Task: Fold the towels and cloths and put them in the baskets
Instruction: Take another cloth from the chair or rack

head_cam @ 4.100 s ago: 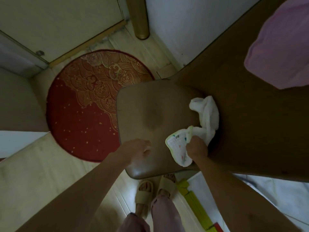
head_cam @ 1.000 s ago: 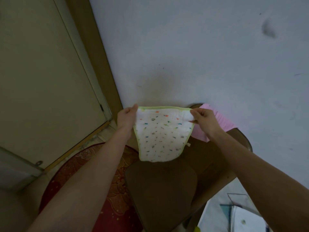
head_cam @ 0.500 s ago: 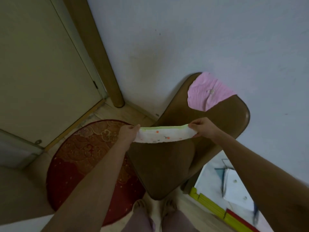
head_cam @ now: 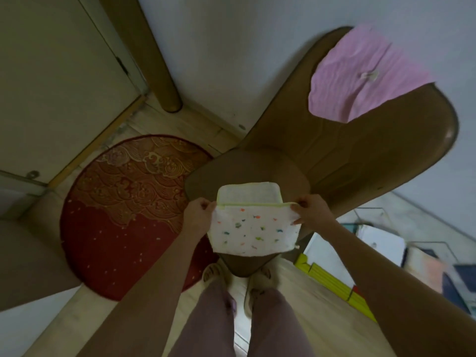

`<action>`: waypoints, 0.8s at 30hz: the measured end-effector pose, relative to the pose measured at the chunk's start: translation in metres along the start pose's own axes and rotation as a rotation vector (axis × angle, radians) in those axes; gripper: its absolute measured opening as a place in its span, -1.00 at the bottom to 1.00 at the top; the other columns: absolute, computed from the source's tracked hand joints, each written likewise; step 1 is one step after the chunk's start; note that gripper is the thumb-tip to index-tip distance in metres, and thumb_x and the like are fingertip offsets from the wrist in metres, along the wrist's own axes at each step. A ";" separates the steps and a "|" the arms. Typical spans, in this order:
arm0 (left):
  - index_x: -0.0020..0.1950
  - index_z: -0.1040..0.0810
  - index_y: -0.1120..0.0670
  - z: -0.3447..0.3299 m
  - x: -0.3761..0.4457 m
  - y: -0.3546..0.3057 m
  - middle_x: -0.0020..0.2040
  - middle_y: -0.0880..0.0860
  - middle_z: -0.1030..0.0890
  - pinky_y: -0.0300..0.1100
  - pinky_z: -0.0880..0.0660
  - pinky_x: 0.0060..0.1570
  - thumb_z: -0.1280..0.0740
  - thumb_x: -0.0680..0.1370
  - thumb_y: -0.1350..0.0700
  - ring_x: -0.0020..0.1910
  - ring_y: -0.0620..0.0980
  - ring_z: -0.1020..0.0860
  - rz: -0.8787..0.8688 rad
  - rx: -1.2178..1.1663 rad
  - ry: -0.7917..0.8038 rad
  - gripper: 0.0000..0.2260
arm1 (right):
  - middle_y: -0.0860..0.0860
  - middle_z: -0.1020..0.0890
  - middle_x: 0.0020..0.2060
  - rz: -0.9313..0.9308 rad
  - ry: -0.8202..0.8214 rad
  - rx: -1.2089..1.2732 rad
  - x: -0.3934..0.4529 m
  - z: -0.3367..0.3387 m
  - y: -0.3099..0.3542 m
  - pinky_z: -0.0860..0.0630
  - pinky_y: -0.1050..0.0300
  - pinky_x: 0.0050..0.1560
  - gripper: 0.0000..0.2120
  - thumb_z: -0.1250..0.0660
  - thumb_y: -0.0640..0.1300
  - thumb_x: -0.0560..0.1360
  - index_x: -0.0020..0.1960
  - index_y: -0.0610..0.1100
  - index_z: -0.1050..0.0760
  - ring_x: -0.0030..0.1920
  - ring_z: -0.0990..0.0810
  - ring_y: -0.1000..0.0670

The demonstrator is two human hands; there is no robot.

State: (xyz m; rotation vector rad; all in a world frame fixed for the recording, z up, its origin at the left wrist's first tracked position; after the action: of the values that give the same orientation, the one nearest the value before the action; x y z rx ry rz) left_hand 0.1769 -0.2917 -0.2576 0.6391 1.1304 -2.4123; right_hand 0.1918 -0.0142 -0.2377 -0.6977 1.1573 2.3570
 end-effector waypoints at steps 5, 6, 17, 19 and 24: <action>0.00 -0.57 0.24 -0.050 0.076 0.036 -0.14 0.09 -0.56 -0.22 -0.30 -0.18 -0.27 0.60 0.14 -0.11 0.04 -0.51 -0.004 0.050 -0.029 -0.82 | -0.11 -0.56 -0.22 -0.038 -0.037 0.044 0.078 -0.048 -0.047 -0.56 0.12 -0.18 -0.90 -0.25 -0.26 0.58 -0.10 -0.19 -0.49 -0.18 -0.58 -0.09; 0.01 -0.56 0.24 -0.060 0.092 0.043 -0.14 0.09 -0.55 -0.21 -0.30 -0.18 -0.26 0.60 0.14 -0.12 0.04 -0.51 -0.002 0.054 -0.034 -0.82 | -0.12 -0.57 -0.20 -0.040 -0.038 0.047 0.095 -0.056 -0.054 -0.55 0.09 -0.15 -0.91 -0.25 -0.24 0.58 -0.10 -0.19 -0.49 -0.17 -0.58 -0.09; -0.07 -0.44 0.14 -0.109 0.194 0.066 -0.22 0.00 -0.49 -0.33 -0.26 -0.37 -0.22 0.62 0.17 -0.27 -0.10 -0.43 -0.141 0.046 -0.116 -0.91 | -0.06 -0.48 -0.25 0.103 -0.260 -0.156 0.202 -0.095 -0.086 -0.36 0.27 -0.40 -0.83 -0.07 -0.10 0.66 -0.01 -0.15 -0.37 -0.34 -0.43 0.08; -0.08 -0.43 0.15 -0.110 0.196 0.065 -0.28 -0.05 -0.45 -0.40 -0.33 -0.41 -0.21 0.62 0.17 -0.33 -0.18 -0.40 -0.174 0.063 -0.113 -0.90 | -0.07 -0.49 -0.24 0.091 -0.296 -0.185 0.206 -0.099 -0.088 -0.37 0.11 -0.29 -0.80 -0.04 -0.07 0.66 0.04 -0.16 -0.37 -0.30 -0.47 -0.03; -0.06 -0.44 0.14 -0.115 0.202 0.062 -0.27 -0.05 -0.48 -0.32 -0.35 -0.41 -0.21 0.62 0.15 -0.29 -0.10 -0.48 -0.197 0.088 -0.143 -0.90 | -0.11 -0.53 -0.18 0.070 -0.402 -0.201 0.219 -0.104 -0.094 -0.32 0.10 -0.26 -0.76 -0.06 -0.07 0.66 0.08 -0.20 -0.42 -0.21 -0.51 -0.08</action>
State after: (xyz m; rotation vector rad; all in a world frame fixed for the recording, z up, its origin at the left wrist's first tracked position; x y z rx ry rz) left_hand 0.0717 -0.2706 -0.4731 0.3898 1.0775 -2.6390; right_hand 0.0992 -0.0129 -0.4800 -0.2251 0.7901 2.5403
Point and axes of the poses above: each hand's wrist, its own x-axis towards the middle knuckle, its own z-axis out of the back of the hand, y = z × x, the point moved 4 cm from there along x, towards the middle knuckle
